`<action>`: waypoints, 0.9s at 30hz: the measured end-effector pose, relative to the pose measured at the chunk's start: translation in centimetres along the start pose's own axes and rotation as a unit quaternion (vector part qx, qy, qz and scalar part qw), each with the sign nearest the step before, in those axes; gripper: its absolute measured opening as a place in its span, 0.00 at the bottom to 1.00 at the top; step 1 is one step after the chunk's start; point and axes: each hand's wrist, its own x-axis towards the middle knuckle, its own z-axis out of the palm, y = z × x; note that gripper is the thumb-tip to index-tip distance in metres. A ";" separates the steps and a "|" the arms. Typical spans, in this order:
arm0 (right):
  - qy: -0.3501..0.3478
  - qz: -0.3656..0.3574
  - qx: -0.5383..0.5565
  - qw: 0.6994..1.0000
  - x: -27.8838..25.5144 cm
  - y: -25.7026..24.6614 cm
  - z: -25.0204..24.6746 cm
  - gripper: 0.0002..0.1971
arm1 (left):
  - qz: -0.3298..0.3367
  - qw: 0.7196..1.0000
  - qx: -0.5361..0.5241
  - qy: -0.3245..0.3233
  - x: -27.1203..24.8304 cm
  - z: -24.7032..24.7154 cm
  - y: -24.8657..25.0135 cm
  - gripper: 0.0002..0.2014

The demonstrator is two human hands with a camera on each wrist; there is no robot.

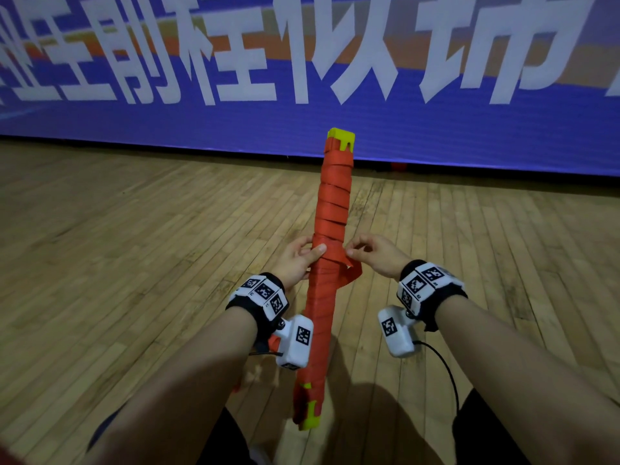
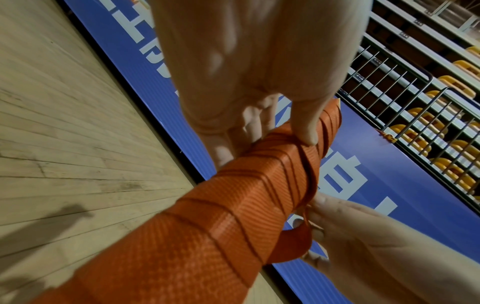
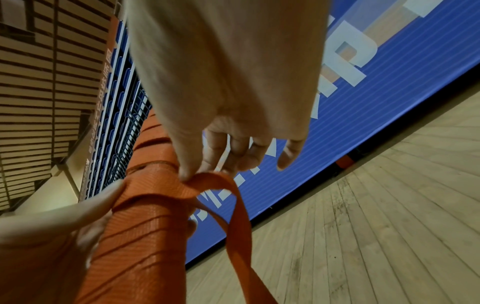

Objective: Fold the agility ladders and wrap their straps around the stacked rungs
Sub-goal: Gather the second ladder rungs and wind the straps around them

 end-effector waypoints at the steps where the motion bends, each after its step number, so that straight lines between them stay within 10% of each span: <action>1: -0.007 0.000 0.012 1.000 -0.1 -0.1 0.0 0.05 | -0.002 1.000 0.000 -0.002 0.0 0.1 0.0 0.15; 9: -0.050 0.011 0.143 0.988 -0.1 -0.6 0.6 0.07 | 0.002 1.000 -0.016 0.009 0.0 0.1 0.1 0.18; 27: 0.010 -0.019 0.047 0.999 0.1 -0.4 0.0 0.07 | 0.018 0.997 0.032 0.066 1.4 -0.1 -0.9 0.07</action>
